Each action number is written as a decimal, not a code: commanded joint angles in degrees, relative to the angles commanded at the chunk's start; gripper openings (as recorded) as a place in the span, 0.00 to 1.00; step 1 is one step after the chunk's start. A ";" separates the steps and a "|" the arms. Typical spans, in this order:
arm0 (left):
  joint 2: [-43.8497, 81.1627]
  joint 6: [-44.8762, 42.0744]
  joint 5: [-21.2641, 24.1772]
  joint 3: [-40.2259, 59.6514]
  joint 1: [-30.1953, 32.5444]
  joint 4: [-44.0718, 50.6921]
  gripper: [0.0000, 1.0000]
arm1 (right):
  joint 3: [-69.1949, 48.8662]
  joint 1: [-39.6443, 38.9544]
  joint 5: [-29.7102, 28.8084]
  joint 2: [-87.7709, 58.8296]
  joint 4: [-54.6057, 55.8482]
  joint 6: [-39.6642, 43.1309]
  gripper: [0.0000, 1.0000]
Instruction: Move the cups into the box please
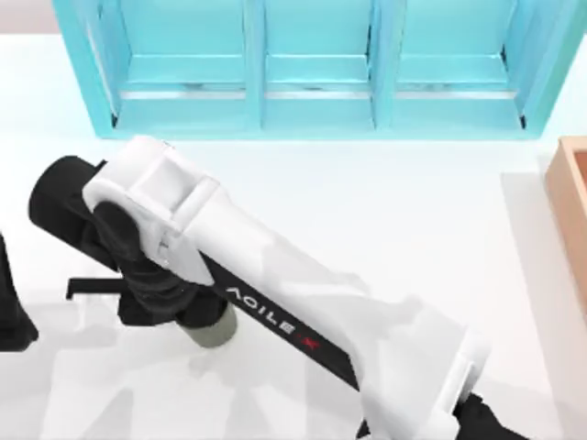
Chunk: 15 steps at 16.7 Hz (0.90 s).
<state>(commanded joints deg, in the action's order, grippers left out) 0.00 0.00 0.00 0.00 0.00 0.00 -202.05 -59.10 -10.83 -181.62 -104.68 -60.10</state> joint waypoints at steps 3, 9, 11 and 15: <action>0.00 0.00 0.00 0.00 0.00 0.00 1.00 | 0.00 0.00 0.00 0.00 0.00 0.00 0.00; 0.00 0.00 0.00 0.00 0.00 0.00 1.00 | 0.96 -0.55 0.24 0.84 2.07 0.04 0.00; 0.00 0.00 0.00 0.00 0.00 0.00 1.00 | 2.67 -0.45 0.19 1.90 2.59 0.15 0.00; 0.00 0.00 0.00 0.00 0.00 0.00 1.00 | 12.95 0.28 0.15 8.39 5.95 0.96 0.00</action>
<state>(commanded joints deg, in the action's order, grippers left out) 0.00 0.00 0.00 0.00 0.00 0.00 -189.10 -58.82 -10.68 -173.23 -98.73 -59.14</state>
